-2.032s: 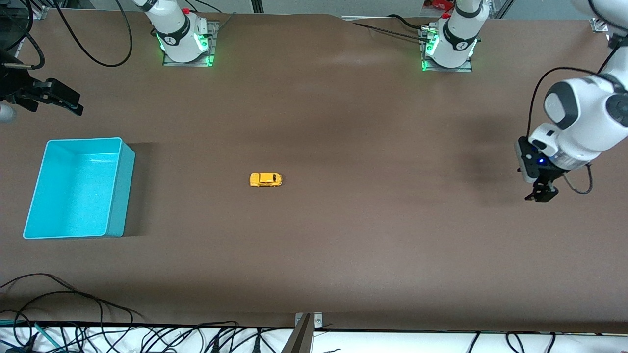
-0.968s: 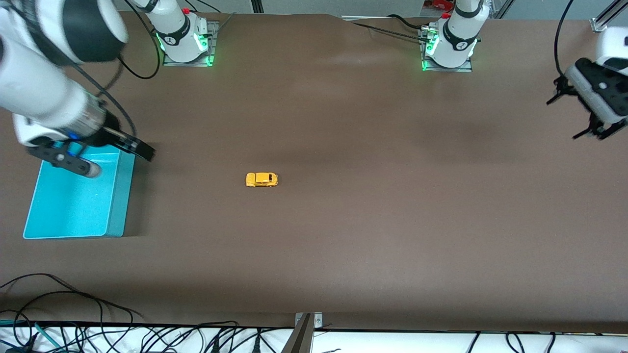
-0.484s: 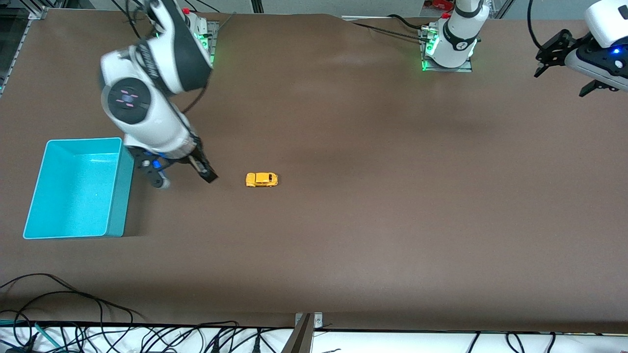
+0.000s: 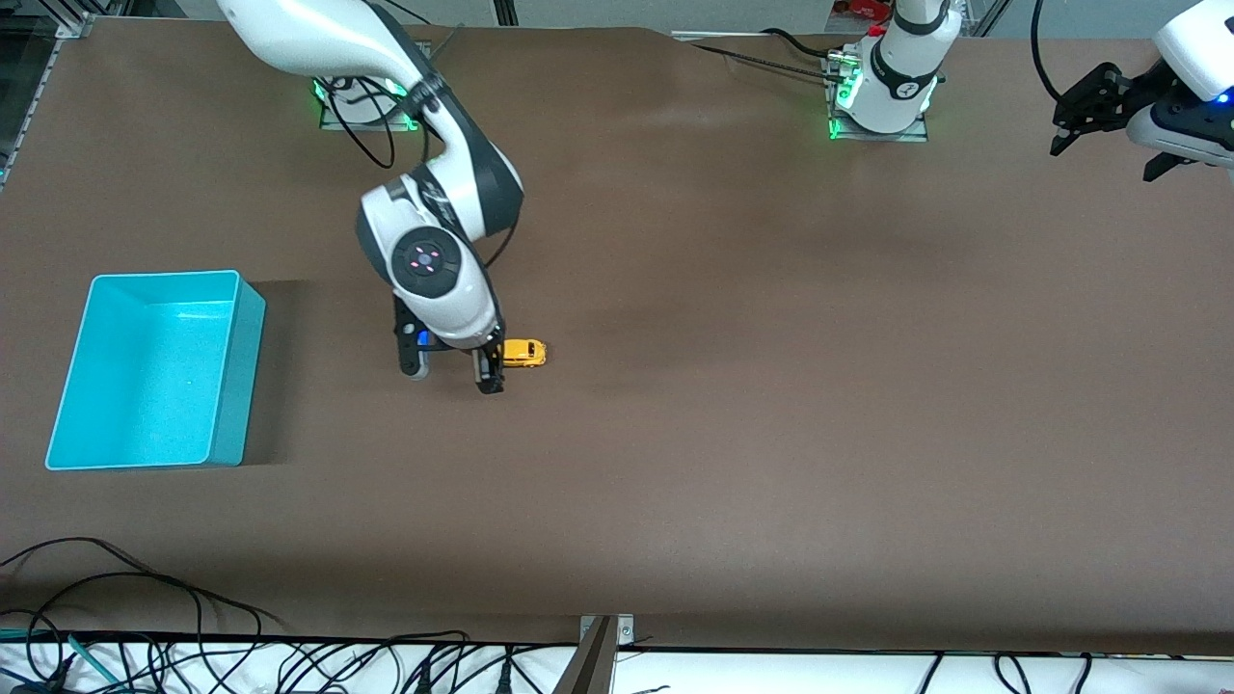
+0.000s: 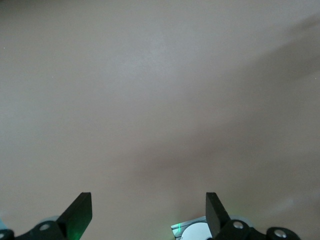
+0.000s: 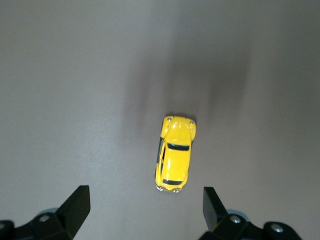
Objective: Wind up and store yellow beetle car
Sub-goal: 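Reach the right gripper over the rolled yellow car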
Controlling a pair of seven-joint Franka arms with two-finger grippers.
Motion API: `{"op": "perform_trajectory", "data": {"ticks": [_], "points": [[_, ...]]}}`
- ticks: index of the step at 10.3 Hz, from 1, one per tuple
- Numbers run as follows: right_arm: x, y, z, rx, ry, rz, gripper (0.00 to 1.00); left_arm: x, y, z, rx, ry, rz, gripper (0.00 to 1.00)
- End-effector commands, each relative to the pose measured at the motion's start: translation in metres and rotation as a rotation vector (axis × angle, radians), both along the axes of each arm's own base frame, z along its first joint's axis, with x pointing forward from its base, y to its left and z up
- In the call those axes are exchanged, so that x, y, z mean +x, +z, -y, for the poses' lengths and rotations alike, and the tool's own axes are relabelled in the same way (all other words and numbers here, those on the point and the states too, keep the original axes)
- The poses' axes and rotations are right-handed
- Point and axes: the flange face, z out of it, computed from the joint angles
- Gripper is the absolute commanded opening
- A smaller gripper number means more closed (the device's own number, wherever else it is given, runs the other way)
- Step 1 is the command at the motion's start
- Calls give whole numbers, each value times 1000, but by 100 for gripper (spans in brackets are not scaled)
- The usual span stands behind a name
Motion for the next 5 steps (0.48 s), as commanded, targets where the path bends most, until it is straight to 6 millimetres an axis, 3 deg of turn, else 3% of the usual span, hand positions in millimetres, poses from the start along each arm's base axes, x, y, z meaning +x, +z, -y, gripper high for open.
{"op": "perform_trajectory", "data": {"ticks": [1, 5], "points": [[-4, -42, -13, -20, -50, -14, 100, 0, 8, 2, -3, 36, 1, 100], [-33, -84, -20, -92, -2, -44, 100, 0, 8, 2, -66, 70, -3, 100]]}}
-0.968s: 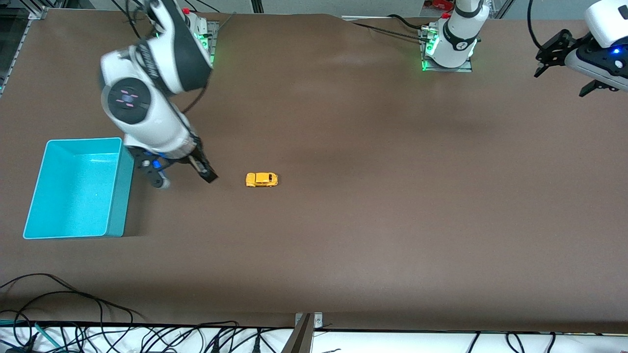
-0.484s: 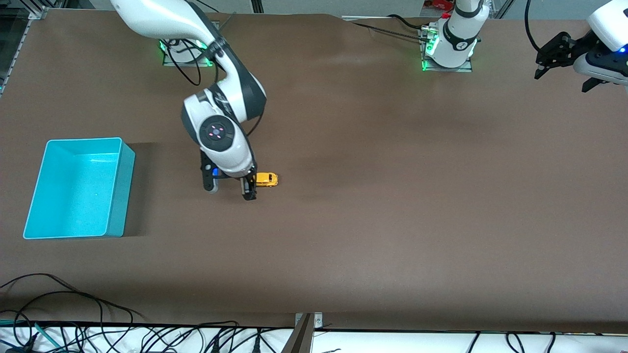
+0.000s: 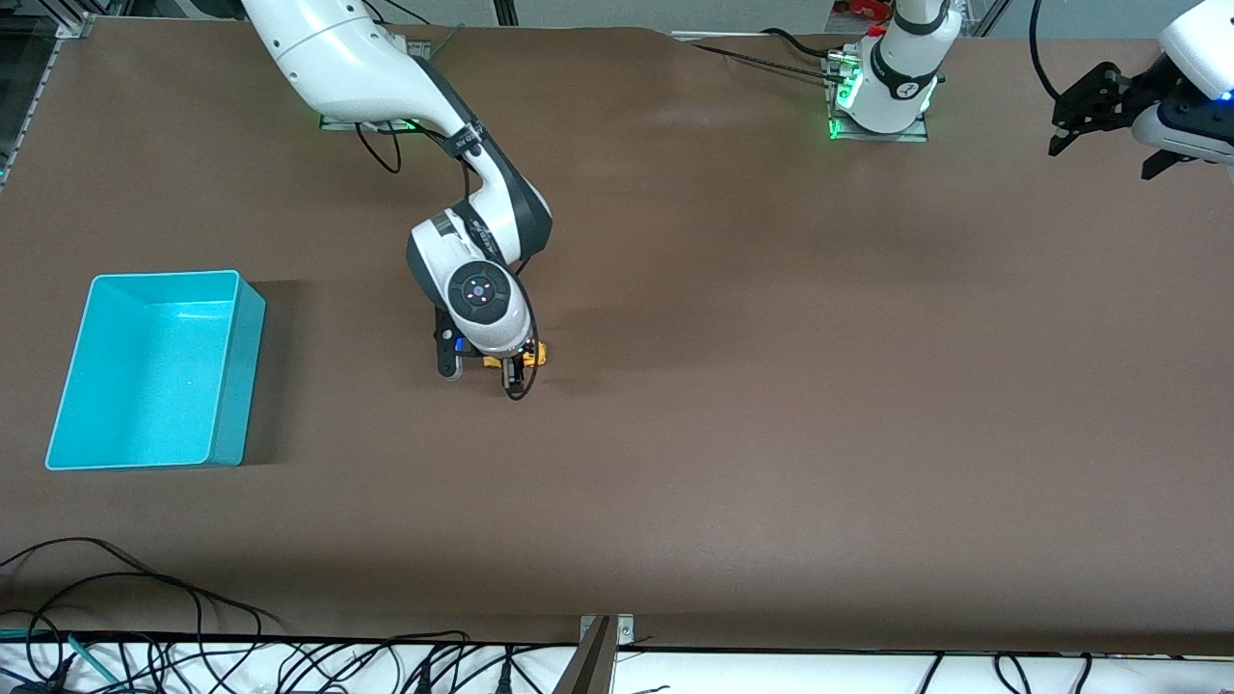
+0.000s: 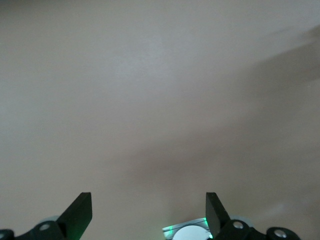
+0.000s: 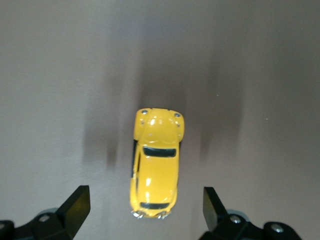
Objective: Wind up and store yellow beetle car
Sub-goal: 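Close the right gripper on the car and lift it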
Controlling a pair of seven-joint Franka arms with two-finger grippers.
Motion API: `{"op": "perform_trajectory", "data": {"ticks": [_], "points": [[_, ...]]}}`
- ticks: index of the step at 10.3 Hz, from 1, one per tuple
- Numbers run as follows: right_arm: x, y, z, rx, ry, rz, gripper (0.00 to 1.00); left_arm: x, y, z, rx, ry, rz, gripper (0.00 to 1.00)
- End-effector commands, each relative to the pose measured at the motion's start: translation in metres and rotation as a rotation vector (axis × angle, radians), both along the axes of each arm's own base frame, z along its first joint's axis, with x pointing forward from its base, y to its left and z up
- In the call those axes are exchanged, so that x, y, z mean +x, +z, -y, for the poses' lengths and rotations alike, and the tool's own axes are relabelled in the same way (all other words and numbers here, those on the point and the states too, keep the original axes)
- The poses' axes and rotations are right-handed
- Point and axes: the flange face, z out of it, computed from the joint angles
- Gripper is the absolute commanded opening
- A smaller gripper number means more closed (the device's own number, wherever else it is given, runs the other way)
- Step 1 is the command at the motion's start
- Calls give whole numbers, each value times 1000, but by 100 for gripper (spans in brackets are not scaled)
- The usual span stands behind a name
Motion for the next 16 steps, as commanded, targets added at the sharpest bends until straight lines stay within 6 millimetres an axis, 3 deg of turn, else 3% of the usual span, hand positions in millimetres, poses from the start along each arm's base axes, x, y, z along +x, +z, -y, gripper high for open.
{"op": "perform_trajectory", "data": {"ticks": [1, 3, 6, 7, 8, 9, 10, 11, 13, 16], "points": [[-17, -11, -4, -49, 32, 24, 100, 0, 7, 0, -25, 26, -4, 100], [-15, -16, -1, -56, 17, 28, 100, 1, 5, -1, -15, 19, -6, 100], [-19, -34, 4, -112, 6, 40, 86, 1, 4, -1, -15, 15, -8, 100], [-18, -34, 4, -104, -16, 55, 72, 1, 4, -1, -15, 15, -8, 100], [-18, -37, 3, -104, -36, 59, 46, 1, 4, -2, -15, 16, -8, 100], [-17, -38, 3, -100, -46, 61, 26, 1, 4, -2, -15, 16, -8, 100], [-15, -36, 5, -97, -51, 63, 18, 1, 5, -1, -15, 15, -6, 100], [-13, -32, 4, -96, -53, 66, 17, 1, 5, 3, -14, 7, -6, 100], [-4, -12, 5, -89, -58, 80, 13, 1, 5, 6, -14, 0, -6, 100], [39, 60, 35, -105, -55, 30, 13, 1, 5, 7, -15, -4, -6, 100]]}}
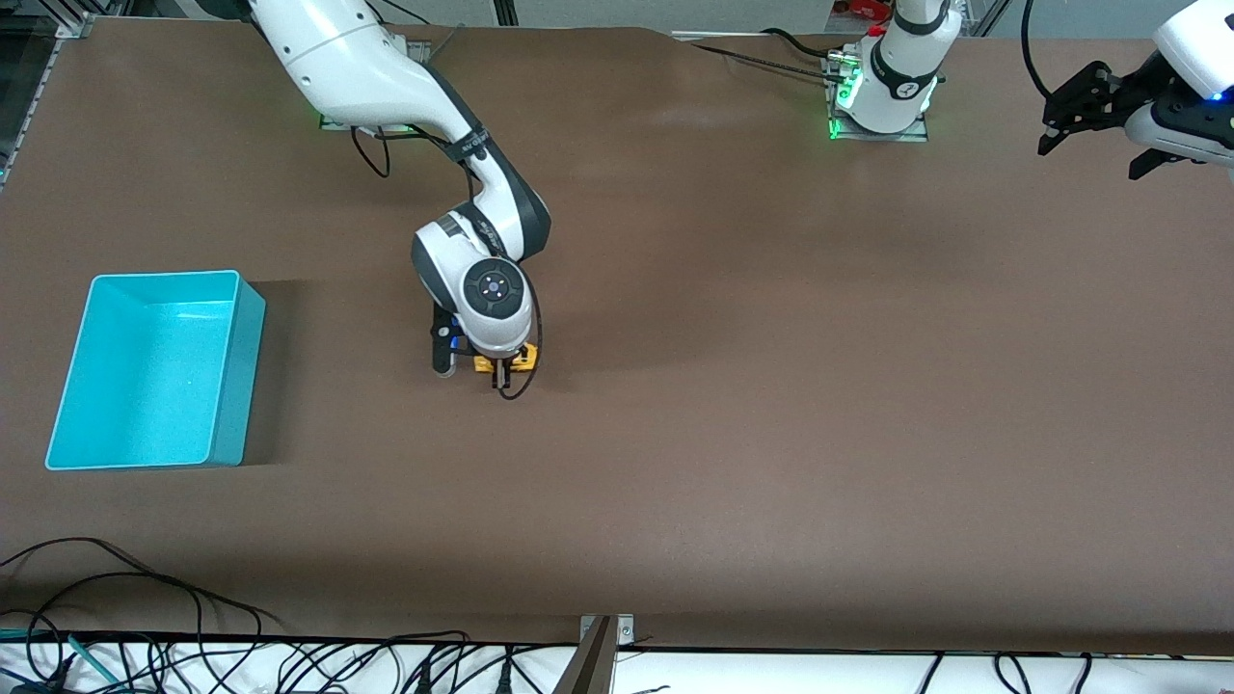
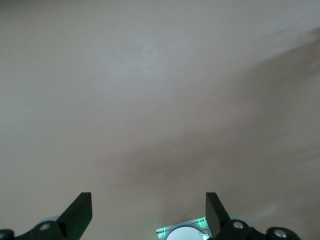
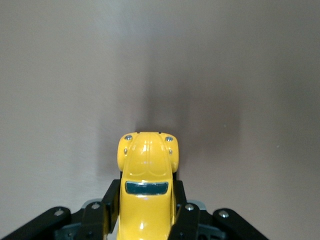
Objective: Wind up and store yellow beetle car
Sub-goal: 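Close the right gripper on the car and lift it, then carry the car with the right gripper into the turquoise bin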
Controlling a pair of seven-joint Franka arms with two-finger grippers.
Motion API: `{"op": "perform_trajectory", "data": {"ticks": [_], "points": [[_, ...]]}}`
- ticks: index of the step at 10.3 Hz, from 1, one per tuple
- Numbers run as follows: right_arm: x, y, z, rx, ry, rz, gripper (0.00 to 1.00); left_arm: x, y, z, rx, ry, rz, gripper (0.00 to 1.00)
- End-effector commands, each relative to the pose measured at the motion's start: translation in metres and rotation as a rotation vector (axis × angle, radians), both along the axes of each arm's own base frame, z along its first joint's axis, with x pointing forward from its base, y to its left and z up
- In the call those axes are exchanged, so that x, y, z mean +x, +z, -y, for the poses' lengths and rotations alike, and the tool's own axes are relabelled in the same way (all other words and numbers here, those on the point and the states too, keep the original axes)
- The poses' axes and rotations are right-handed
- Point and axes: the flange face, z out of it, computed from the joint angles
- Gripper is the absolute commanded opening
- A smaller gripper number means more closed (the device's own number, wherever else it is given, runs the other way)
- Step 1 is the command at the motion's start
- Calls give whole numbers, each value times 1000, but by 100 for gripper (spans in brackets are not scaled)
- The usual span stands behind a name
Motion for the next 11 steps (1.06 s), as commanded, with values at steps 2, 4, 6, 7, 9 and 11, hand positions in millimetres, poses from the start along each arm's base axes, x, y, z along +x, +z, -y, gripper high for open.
{"op": "perform_trajectory", "data": {"ticks": [2, 4, 6, 7, 9, 11], "points": [[50, 96, 38, 45, 28, -69, 13, 1, 6, 0, -10, 1, -3, 100], [76, 140, 76, 51, 37, -58, 13, 1, 6, 2, -10, -2, -5, 100], [102, 181, 136, 60, 72, -63, 13, 1, 6, 2, -11, -3, -5, 100], [113, 196, 175, 73, 89, -72, 14, 1, 6, 2, -10, -2, -5, 100], [121, 242, 252, 107, 164, -49, 14, 0, 6, 2, -10, -2, -3, 100], [118, 239, 314, 125, 299, -148, 14, 0, 6, 2, -11, -3, -3, 100]]}}
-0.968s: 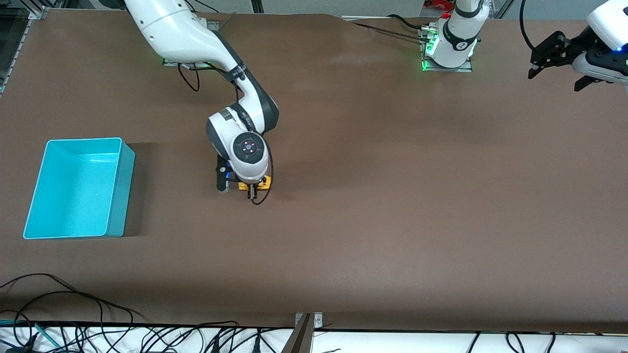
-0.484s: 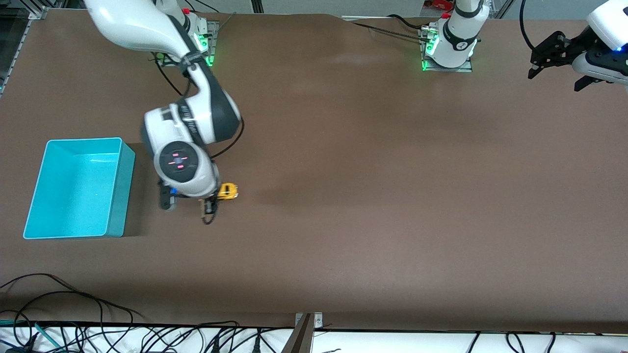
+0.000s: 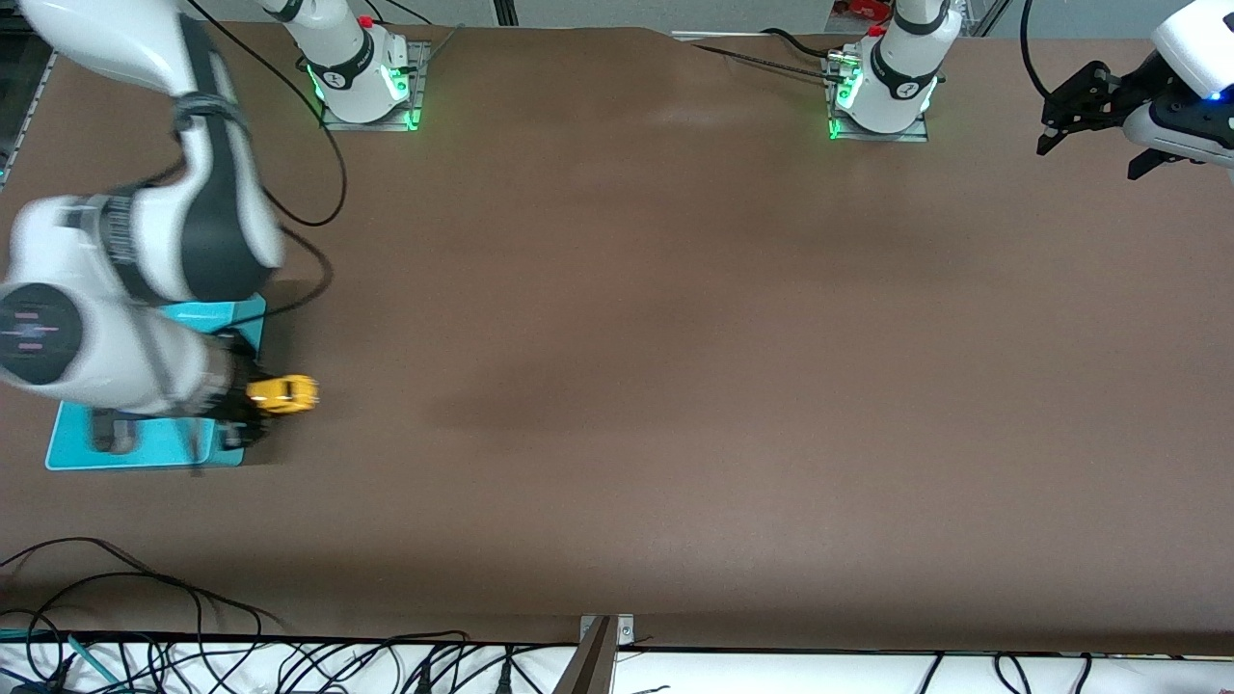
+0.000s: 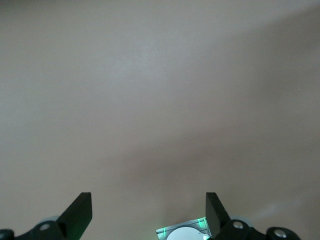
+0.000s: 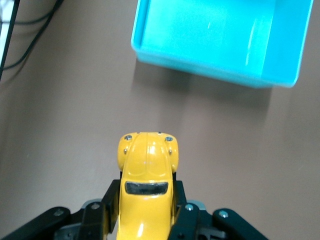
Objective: Wind up and store yellow beetle car
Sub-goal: 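Carry the car with the right gripper into the turquoise bin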
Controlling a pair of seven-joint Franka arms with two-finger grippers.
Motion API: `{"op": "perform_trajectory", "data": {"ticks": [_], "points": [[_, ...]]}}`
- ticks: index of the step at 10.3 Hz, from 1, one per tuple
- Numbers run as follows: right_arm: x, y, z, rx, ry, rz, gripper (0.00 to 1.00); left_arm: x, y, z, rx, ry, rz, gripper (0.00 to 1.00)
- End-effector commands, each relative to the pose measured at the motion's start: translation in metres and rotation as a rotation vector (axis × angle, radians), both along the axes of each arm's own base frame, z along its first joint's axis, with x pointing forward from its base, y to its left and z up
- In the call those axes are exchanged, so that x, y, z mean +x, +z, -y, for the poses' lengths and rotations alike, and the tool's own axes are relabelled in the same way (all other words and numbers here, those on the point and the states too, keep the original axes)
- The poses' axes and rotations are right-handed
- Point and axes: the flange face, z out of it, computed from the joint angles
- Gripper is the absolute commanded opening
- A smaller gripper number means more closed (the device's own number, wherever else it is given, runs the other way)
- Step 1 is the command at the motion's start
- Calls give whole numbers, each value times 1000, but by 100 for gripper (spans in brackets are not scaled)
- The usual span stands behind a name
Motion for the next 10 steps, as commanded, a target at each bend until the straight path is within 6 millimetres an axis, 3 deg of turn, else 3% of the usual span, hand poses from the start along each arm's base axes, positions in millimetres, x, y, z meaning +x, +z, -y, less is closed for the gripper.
{"op": "perform_trajectory", "data": {"ticks": [1, 3, 6, 10], "points": [[-9, 3, 55, 46, 174, -106, 14, 1, 5, 1, -11, -1, -6, 100], [-23, -4, 105, 91, 335, -233, 14, 1, 5, 1, -11, -1, -6, 100], [-55, -38, 164, 192, 560, -320, 17, 0, 6, 0, -12, 1, -4, 100], [-117, -129, 247, 202, 836, -164, 17, 1, 5, 0, -12, -1, -6, 100]]}}
